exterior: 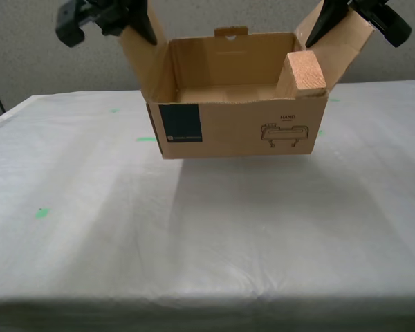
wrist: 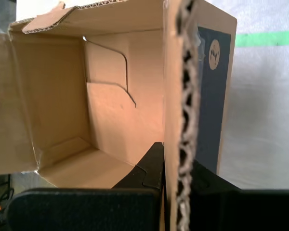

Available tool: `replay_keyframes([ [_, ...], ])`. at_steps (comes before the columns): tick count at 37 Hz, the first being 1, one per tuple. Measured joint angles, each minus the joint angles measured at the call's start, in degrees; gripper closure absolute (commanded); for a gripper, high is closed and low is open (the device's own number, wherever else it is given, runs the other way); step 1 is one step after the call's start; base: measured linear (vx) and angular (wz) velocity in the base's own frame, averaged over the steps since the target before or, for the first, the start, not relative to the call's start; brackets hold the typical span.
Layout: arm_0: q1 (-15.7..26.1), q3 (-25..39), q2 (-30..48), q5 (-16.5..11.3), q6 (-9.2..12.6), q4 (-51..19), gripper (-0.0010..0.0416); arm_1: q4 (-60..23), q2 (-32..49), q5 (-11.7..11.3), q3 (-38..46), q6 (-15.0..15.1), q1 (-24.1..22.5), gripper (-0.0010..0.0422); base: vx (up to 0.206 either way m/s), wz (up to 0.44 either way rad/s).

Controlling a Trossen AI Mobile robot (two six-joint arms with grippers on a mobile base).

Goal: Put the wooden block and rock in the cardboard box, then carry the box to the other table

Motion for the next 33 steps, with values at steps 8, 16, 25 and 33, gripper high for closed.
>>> replay_keyframes([
  [8,-0.52,4.94,10.49,0.33,-1.18,-0.04,0.0406,2.82,6.12,0.00,1.60,0.44,1.09,0.0413,-0.017,-0.011],
  [16,-0.61,10.03,16.96,0.39,-1.81,0.00,0.0406,3.93,12.13,-0.04,4.44,2.82,2.54,0.0413,0.000,0.000],
  [25,-1.14,18.58,22.95,0.61,-1.88,-1.46,0.0406,5.20,18.62,-0.15,10.27,5.84,4.96,0.0413,0.000,0.000],
  [33,-1.46,25.62,27.50,1.77,-2.23,-4.68,0.0406,3.13,24.76,-0.15,17.11,7.76,5.66,0.0413,0.000,0.000],
])
